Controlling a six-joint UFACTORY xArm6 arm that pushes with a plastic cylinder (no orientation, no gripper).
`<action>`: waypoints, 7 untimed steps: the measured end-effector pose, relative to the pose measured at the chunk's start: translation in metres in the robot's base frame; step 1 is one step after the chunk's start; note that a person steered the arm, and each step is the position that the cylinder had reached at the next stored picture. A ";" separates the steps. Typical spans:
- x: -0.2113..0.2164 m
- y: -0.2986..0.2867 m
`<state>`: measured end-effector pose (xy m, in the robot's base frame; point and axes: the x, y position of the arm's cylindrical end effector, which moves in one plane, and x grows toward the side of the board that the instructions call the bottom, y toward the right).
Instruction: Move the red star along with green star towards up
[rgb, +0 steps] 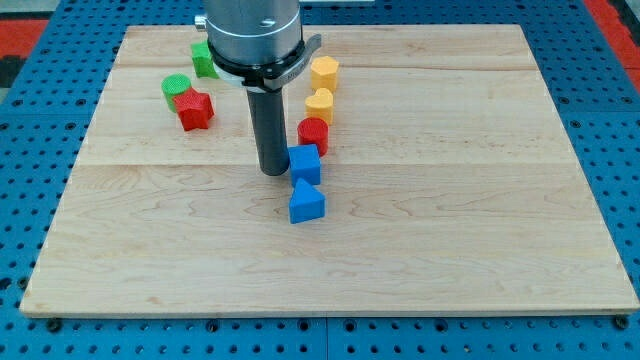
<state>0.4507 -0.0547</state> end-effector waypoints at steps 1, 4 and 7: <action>0.000 0.000; -0.031 -0.109; -0.114 -0.097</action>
<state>0.3364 -0.1517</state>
